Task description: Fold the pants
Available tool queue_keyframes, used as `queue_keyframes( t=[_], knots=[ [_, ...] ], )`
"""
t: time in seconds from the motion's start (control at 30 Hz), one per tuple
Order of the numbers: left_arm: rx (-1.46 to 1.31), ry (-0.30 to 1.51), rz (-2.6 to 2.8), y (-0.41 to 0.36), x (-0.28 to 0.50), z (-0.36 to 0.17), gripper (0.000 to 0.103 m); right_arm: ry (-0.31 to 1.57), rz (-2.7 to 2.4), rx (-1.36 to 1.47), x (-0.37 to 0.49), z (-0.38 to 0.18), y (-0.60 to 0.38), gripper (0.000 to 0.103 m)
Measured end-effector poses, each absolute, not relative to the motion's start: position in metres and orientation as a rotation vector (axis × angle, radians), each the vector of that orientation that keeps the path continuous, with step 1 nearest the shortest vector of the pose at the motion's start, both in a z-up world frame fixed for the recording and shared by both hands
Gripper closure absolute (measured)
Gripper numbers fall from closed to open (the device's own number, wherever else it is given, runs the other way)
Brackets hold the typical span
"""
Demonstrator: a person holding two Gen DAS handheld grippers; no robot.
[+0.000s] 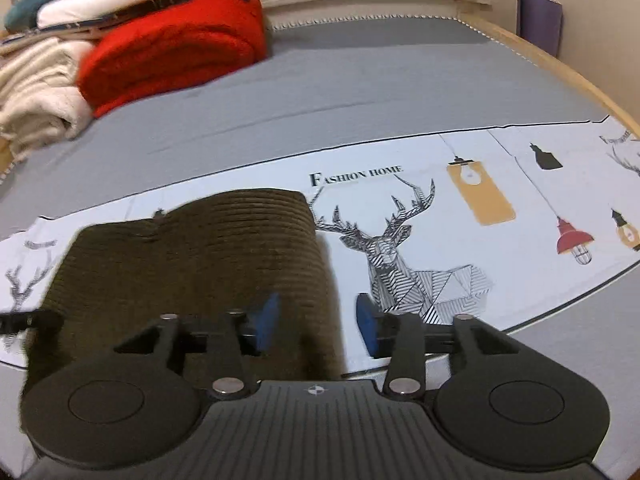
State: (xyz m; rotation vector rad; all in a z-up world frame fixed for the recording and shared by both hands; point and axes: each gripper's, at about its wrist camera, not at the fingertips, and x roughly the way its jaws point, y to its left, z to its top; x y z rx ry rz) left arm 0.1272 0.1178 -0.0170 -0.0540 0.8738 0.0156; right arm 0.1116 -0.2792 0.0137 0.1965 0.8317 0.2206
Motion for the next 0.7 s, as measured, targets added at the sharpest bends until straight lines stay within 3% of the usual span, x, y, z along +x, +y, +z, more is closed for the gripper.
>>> queue_keyframes(
  t=[0.1,0.17,0.2,0.27,0.4,0.7],
  knots=[
    [-0.017,0.792,0.011,0.118,0.112,-0.001,0.035,0.836,0.309,0.171,0.099,0.012,-0.266,0.056],
    [-0.055,0.766,-0.063,0.119,0.106,0.005,0.064,0.813,0.39,0.106,0.09,0.013,-0.248,0.056],
    [-0.055,0.763,-0.099,0.116,0.103,0.006,0.069,0.8,0.436,0.063,0.085,0.013,-0.24,0.056],
    [-0.003,0.785,-0.167,0.106,0.098,0.002,0.089,0.805,0.486,-0.003,0.079,0.009,-0.227,0.056],
    [0.185,0.986,-0.149,0.091,0.101,-0.042,0.091,0.993,0.471,-0.127,0.086,-0.023,-0.212,0.056],
    [0.07,0.93,-0.214,0.096,0.076,-0.017,0.09,0.954,0.454,-0.082,0.083,-0.012,-0.223,0.055]
  ],
)
